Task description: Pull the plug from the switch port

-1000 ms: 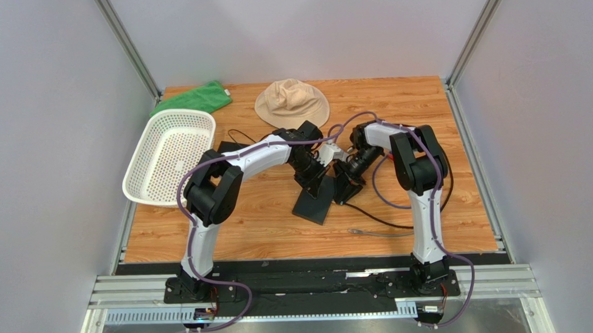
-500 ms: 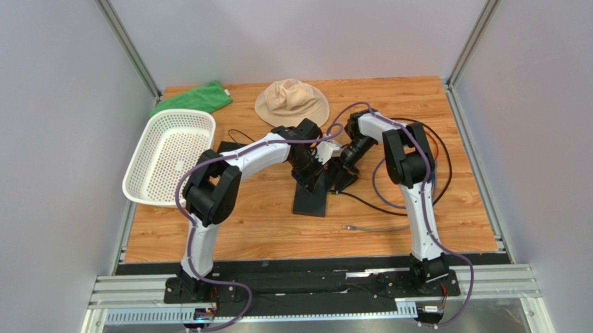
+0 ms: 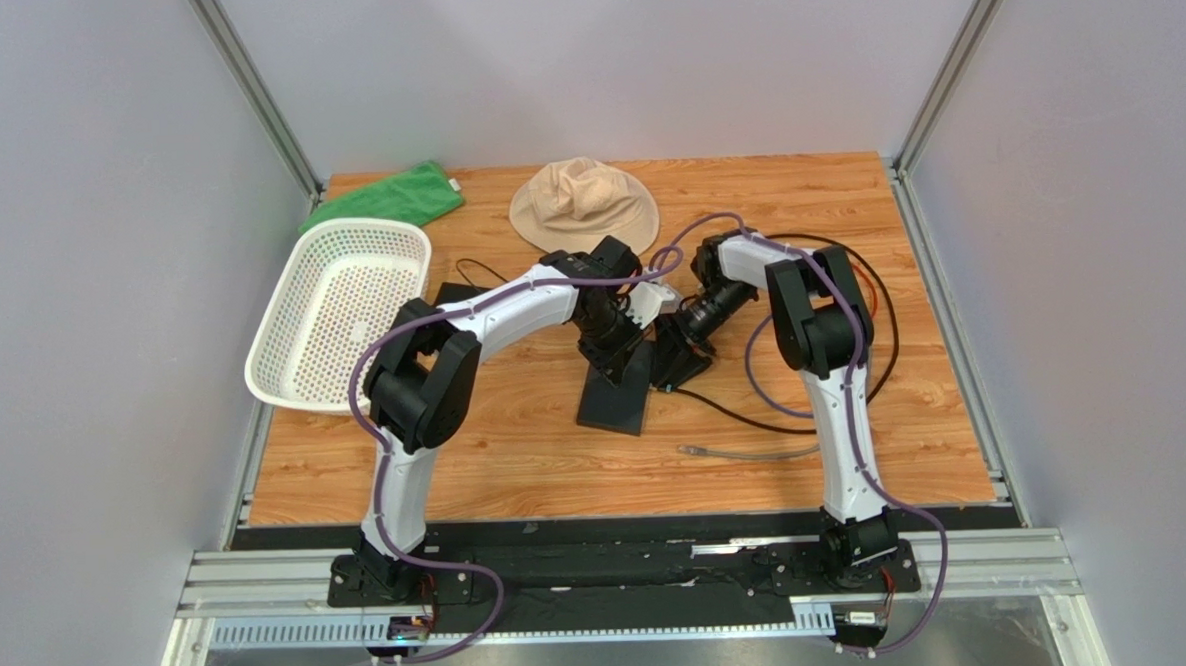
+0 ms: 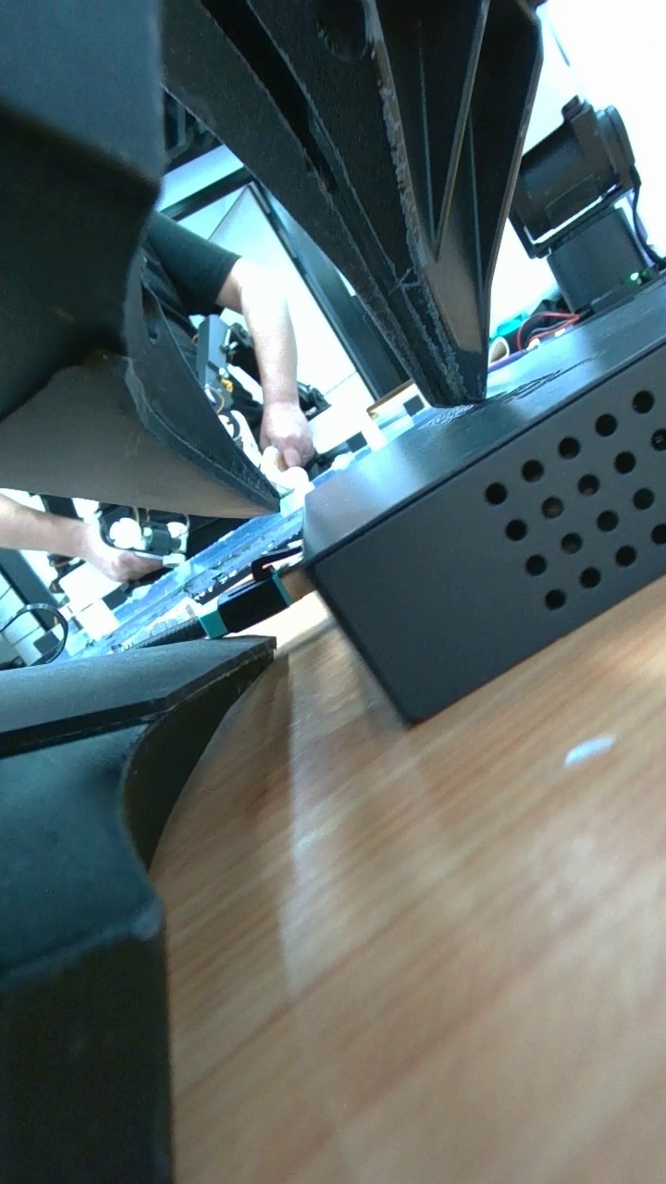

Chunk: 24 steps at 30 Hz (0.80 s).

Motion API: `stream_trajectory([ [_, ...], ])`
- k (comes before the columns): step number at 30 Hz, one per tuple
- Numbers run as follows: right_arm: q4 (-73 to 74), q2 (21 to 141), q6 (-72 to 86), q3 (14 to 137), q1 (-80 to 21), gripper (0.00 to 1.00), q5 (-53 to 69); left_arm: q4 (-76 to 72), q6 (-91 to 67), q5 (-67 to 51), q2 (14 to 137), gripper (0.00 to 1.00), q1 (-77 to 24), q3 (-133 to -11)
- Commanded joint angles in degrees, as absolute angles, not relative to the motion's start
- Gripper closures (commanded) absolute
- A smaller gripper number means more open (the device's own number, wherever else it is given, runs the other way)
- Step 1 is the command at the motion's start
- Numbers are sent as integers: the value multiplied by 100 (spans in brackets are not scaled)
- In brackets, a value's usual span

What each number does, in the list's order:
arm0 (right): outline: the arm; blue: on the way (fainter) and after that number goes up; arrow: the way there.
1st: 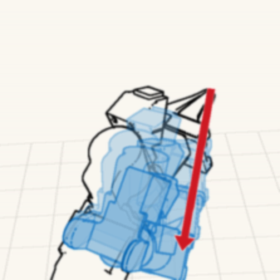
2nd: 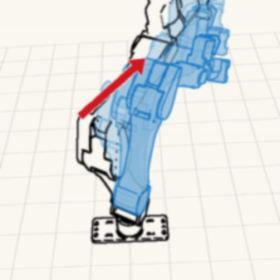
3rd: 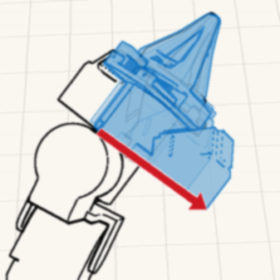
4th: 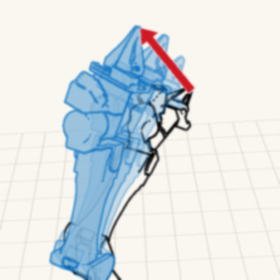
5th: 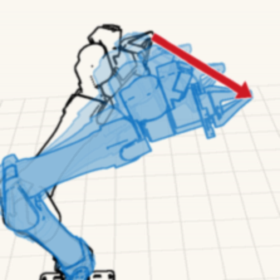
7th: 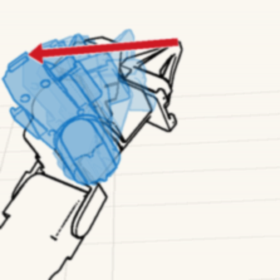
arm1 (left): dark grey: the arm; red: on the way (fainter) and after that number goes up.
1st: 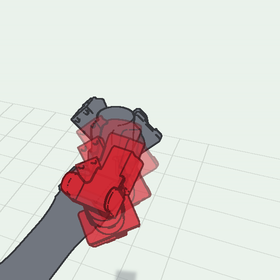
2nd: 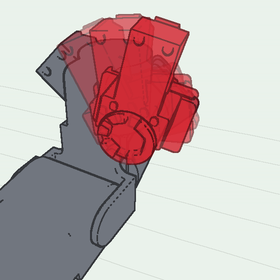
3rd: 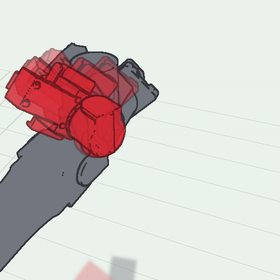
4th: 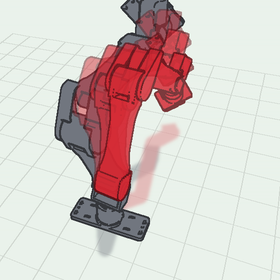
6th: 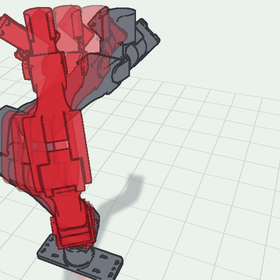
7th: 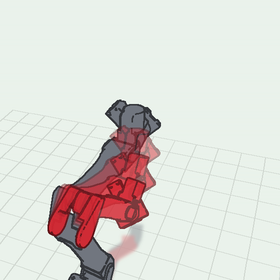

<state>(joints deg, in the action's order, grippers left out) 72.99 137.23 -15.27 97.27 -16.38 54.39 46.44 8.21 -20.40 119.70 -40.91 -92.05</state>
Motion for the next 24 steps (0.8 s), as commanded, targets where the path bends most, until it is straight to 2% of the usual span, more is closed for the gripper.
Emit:
stream_trajectory([
  [1,6592,14273,-1591,9483,-2083,54,4720,4922,1187,-1072,12524,100,-4008,-8815],
  [4,6347,14108,-1198,9318,-2109,49,4309,4904,1186,-1090,12524,100,-4017,-8772],
  [8,5792,13948,-783,9079,-2179,47,3842,4861,1186,-1134,12516,100,-4017,-8701],
  [12,5845,13984,-756,9106,-2329,49,3543,4860,1169,-1134,12516,100,-4017,-8701],
  [21,6047,14317,-563,9387,-2540,74,2910,4852,1160,-1169,12524,100,-4017,-8710],
  [22,6047,14343,-528,9395,-2540,88,2848,4852,1151,-1178,12524,100,-4017,-8701],
  [24,6073,14379,-483,9457,-2558,99,2760,4834,1143,-1178,12516,100,-4017,-8701],
])
